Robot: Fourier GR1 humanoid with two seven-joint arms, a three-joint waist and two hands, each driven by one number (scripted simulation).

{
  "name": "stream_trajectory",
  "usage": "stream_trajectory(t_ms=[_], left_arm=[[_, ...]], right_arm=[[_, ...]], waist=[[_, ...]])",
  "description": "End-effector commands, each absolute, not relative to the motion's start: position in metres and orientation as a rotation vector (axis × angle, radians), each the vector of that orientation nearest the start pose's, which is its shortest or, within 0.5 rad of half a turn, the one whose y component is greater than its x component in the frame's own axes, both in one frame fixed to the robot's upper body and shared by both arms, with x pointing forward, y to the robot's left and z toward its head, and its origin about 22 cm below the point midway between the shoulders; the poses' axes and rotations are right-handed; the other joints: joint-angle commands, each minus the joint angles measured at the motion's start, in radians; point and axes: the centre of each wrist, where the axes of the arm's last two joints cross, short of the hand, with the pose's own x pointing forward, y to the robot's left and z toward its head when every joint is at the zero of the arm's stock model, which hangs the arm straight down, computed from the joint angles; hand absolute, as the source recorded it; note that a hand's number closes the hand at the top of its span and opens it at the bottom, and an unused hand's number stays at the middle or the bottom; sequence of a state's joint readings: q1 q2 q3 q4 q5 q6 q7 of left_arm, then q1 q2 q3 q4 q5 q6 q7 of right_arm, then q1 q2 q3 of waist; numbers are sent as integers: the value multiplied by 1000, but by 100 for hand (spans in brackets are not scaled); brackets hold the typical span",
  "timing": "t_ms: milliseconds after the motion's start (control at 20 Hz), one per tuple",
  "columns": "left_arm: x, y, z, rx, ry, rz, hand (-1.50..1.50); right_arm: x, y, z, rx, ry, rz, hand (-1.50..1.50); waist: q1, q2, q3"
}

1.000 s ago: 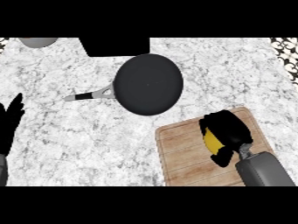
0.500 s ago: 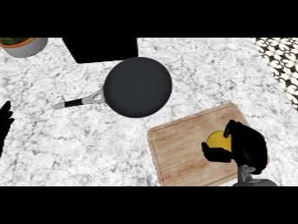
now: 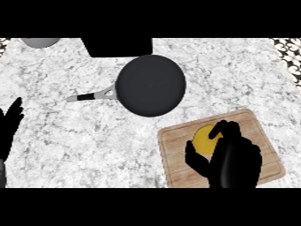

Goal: Pick the lemon from the cutting board and place it in the pan

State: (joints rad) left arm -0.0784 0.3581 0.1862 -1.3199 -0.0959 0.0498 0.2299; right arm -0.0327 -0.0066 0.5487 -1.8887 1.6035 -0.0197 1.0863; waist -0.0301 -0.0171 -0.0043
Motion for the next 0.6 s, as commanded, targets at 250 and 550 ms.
stream_trajectory(t_ms=[250,550], left_arm=[[267,338,15,476,-1222,-126,0],[272,338,5,455,-1208,-139,0]], right_arm=[[221,-54,106,-1487,-1101,274,150],[264,-60,113,-1395,-1160,161,150]], waist=[[62,19,4],[73,30,5]])
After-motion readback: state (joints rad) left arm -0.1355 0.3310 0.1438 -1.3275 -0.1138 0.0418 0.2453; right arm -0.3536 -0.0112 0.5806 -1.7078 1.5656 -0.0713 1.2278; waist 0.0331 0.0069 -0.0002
